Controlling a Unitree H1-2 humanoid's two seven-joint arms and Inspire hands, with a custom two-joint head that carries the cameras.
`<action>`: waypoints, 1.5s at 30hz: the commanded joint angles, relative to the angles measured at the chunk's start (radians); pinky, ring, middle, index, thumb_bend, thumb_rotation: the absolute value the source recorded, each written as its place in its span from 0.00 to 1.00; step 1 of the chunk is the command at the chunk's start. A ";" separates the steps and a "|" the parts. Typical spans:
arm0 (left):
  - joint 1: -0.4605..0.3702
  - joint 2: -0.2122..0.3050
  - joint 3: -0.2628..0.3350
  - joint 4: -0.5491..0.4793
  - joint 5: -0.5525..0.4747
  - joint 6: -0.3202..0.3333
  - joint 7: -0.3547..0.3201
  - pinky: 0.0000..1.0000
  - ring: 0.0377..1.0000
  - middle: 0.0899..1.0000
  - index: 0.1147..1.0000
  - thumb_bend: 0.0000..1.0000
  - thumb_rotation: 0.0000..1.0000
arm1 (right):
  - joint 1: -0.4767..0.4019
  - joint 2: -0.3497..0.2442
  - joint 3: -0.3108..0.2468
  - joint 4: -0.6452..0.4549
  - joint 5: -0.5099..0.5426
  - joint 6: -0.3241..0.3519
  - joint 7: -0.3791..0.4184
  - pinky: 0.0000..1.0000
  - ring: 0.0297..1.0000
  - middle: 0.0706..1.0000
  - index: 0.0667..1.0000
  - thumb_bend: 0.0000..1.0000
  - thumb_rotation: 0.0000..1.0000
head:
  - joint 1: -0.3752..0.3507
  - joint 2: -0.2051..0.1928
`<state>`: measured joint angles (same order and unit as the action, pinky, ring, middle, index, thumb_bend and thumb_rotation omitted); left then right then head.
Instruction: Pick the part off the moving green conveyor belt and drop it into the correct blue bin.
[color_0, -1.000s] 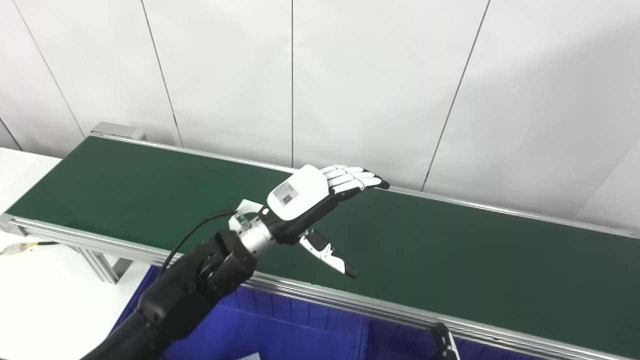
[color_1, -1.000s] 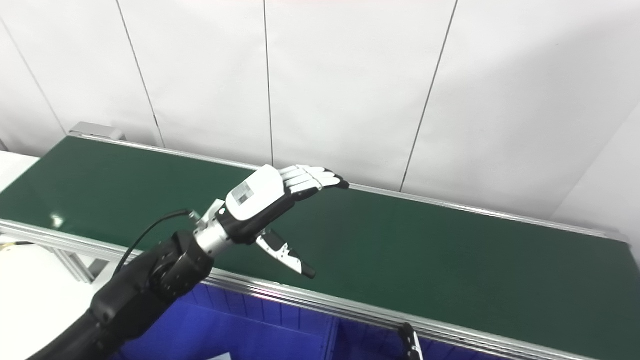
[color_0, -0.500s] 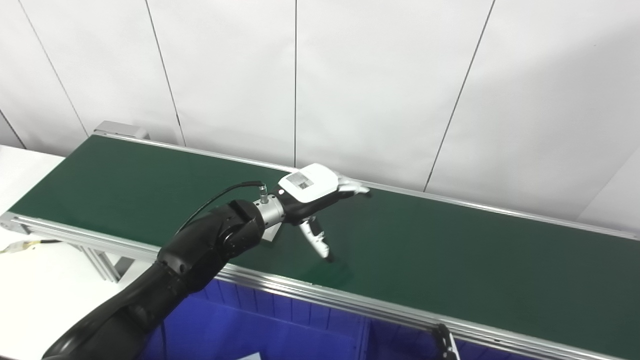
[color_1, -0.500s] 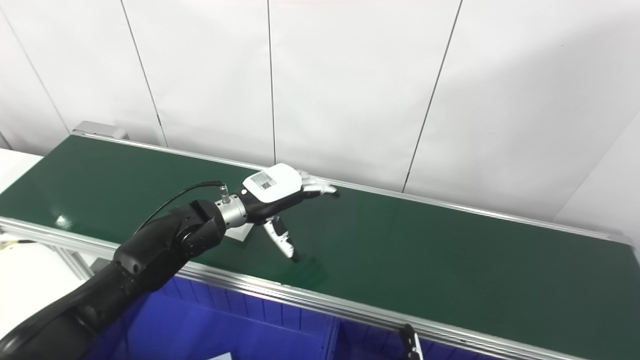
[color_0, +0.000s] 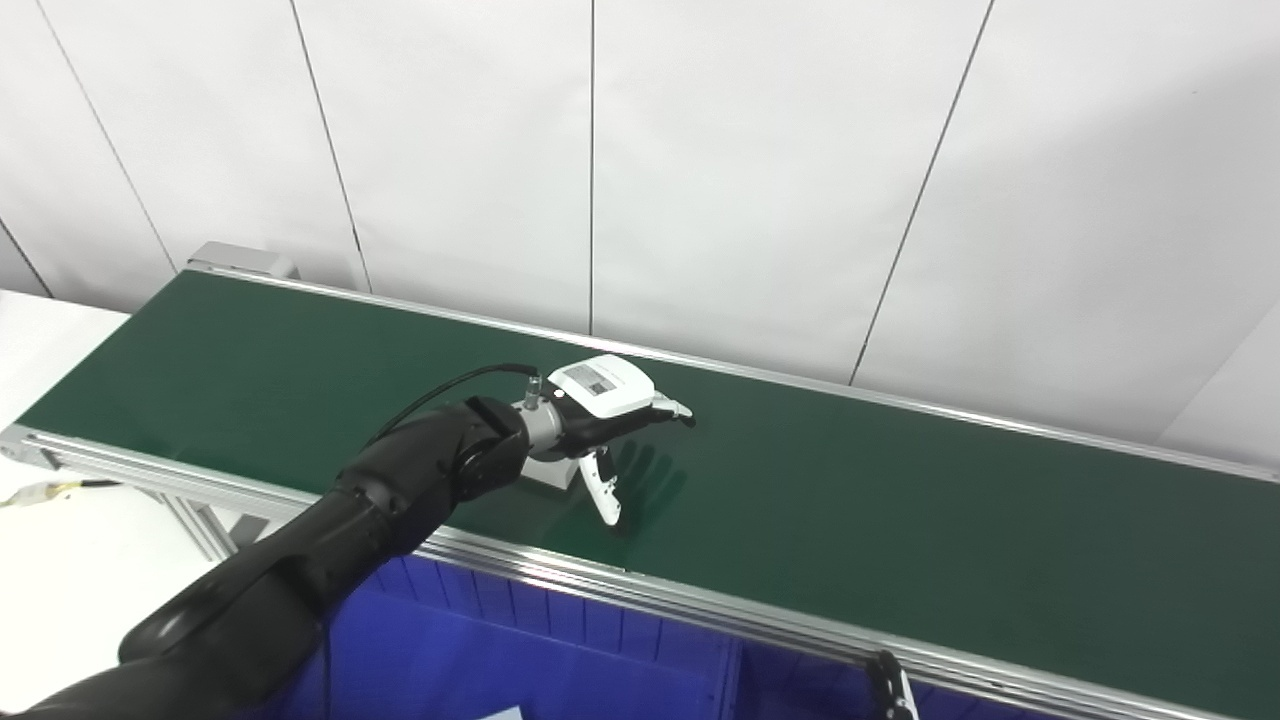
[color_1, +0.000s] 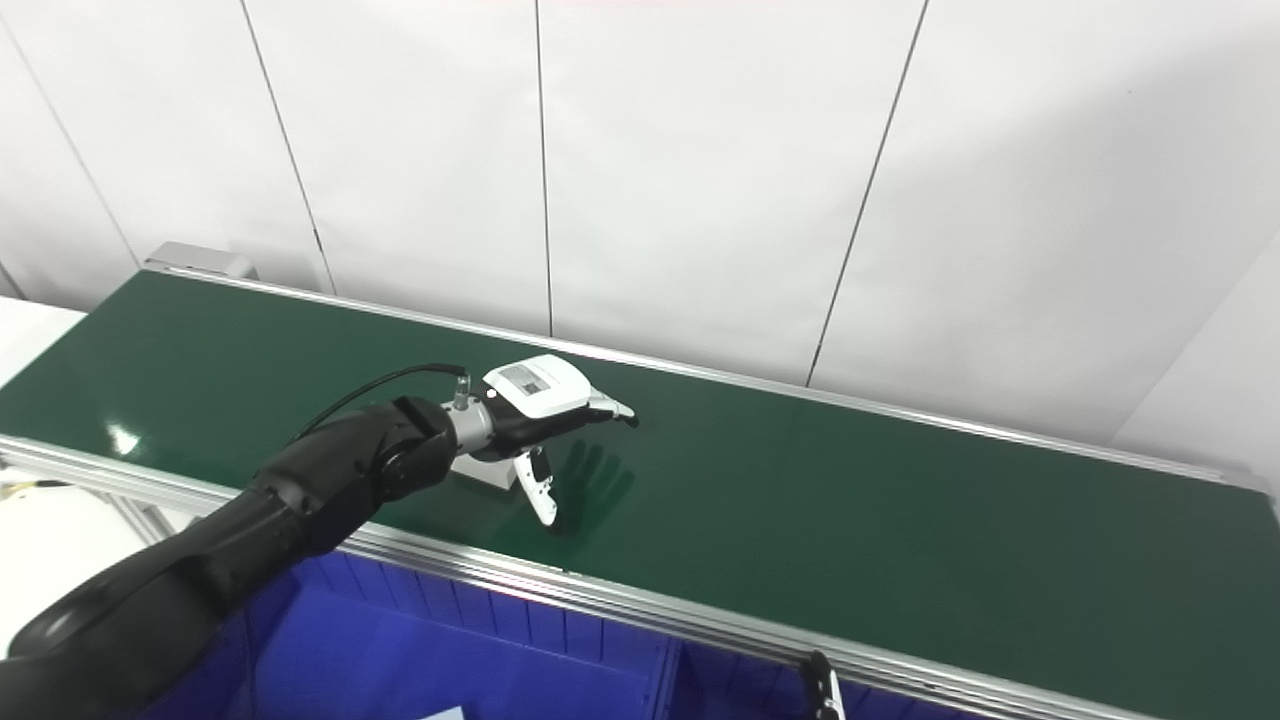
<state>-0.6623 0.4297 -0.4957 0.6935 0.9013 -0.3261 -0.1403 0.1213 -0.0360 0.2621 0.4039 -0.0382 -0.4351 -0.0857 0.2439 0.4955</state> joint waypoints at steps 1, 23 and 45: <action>-0.050 0.006 0.013 -0.009 -0.021 0.047 -0.019 0.90 0.90 0.90 0.91 1.00 0.33 | -0.015 0.010 0.003 -0.040 -0.005 -0.035 -0.001 1.00 1.00 0.99 1.00 0.84 1.00 | 0.000 0.000; -0.071 0.040 -0.035 -0.092 -0.049 0.141 -0.231 0.94 0.92 0.92 0.93 1.00 0.20 | -0.015 0.012 0.020 -0.044 -0.014 -0.035 -0.020 1.00 0.99 0.98 1.00 0.84 1.00 | -0.007 0.008; -0.083 0.015 -0.281 0.077 0.311 0.271 0.155 0.36 0.39 0.47 0.52 0.54 0.00 | 0.000 0.015 0.022 -0.067 -0.010 -0.035 -0.013 1.00 1.00 0.99 1.00 0.82 1.00 | -0.016 0.029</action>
<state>-0.7499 0.4096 -0.7743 0.7182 1.1594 -0.1432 -0.0071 0.1291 -0.0322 0.2796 0.3720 -0.0484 -0.4350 -0.0995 0.2285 0.5231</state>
